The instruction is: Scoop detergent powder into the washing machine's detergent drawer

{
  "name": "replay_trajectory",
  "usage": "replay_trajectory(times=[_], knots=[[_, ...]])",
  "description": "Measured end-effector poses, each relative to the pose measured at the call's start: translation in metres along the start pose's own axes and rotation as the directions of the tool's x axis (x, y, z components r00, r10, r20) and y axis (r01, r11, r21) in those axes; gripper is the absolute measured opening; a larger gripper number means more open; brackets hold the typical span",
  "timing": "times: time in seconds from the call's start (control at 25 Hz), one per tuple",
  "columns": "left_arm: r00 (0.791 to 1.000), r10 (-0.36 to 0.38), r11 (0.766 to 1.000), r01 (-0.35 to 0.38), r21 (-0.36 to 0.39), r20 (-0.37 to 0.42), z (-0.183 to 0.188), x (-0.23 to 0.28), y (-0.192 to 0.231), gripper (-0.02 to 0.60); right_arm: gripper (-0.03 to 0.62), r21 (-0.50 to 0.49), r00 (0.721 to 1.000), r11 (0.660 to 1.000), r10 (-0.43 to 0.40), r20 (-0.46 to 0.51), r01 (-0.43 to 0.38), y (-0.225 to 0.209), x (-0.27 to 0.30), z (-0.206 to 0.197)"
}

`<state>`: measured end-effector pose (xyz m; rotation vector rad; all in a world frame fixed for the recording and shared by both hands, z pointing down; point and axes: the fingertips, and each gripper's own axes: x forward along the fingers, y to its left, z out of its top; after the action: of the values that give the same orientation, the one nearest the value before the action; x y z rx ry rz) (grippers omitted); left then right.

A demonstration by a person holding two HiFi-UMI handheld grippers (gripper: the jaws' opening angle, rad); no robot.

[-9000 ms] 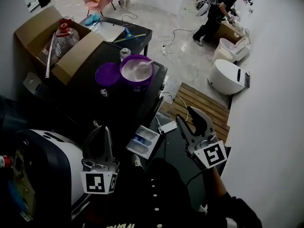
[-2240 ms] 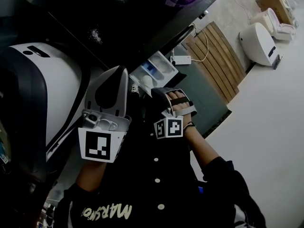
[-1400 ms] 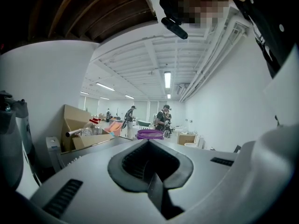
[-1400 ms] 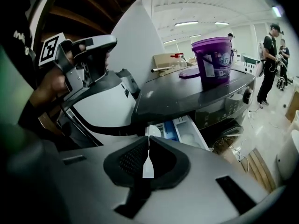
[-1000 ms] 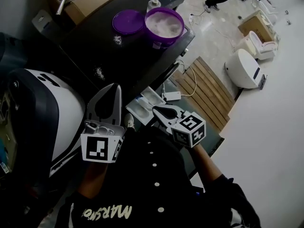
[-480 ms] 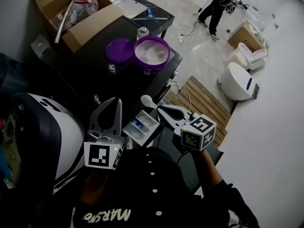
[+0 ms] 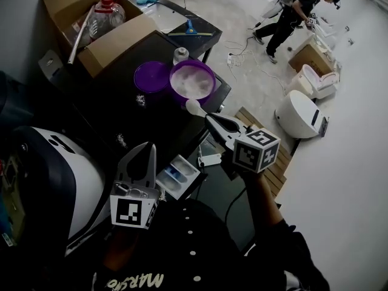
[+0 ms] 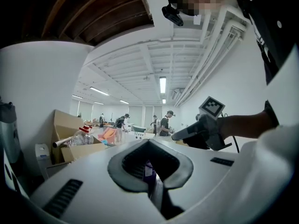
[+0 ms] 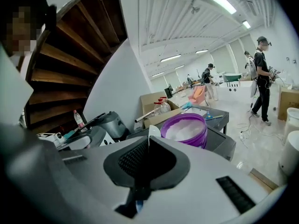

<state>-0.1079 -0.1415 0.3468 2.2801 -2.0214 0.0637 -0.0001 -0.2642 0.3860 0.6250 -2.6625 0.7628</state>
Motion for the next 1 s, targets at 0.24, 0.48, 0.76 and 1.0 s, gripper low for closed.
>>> replay_trajectory(times=[0.24, 0.48, 0.76, 1.0], knots=[[0.999, 0.026, 1.0, -0.026, -0.002, -0.032, -0.011, 0.001, 0.009, 0.014, 0.032, -0.048, 0.997, 0.997, -0.068, -0.02, 0.067, -0.042, 0.029, 0.029], [0.996, 0.066, 0.997, -0.068, -0.04, -0.052, -0.018, 0.002, 0.018, 0.014, 0.032, -0.113, 0.991, 0.989, -0.107, -0.08, 0.098, -0.07, 0.049, 0.029], [0.995, 0.06, 0.997, -0.064, -0.046, -0.082, -0.032, 0.009, 0.018, 0.014, 0.032, -0.192, 0.972, 0.976, -0.137, -0.189, 0.1, -0.08, 0.068, 0.013], [0.993, 0.05, 0.996, -0.057, -0.063, -0.104, -0.042, 0.014, 0.017, 0.014, 0.032, -0.225, 0.956, 0.967, -0.17, -0.239, 0.116, -0.083, 0.077, 0.008]])
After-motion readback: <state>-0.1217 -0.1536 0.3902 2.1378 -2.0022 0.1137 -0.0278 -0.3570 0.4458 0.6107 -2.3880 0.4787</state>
